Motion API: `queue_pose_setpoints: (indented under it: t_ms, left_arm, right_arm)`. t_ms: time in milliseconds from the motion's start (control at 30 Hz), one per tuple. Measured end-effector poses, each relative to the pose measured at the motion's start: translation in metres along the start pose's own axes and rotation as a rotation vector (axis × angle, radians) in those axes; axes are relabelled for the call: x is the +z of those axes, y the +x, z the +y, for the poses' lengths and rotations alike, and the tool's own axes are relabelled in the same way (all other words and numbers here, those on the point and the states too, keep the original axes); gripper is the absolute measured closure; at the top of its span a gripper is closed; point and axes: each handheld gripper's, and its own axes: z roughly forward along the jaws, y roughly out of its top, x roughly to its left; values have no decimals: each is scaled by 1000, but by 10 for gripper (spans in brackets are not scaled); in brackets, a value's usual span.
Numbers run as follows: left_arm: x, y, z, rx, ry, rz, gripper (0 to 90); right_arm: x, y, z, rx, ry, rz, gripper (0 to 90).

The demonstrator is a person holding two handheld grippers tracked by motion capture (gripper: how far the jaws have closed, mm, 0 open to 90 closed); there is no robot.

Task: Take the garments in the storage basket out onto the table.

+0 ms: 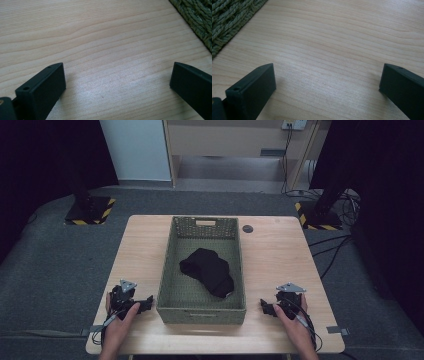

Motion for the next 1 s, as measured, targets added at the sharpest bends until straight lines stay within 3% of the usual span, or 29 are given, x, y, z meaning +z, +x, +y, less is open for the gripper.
queue_pose_setpoints:
  t_ms: [1000]
  left_arm:
    - [0, 0, 0, 0, 0, 0, 0]
  right_arm:
    - [-3, -3, -1, 15, -11, 8, 25]
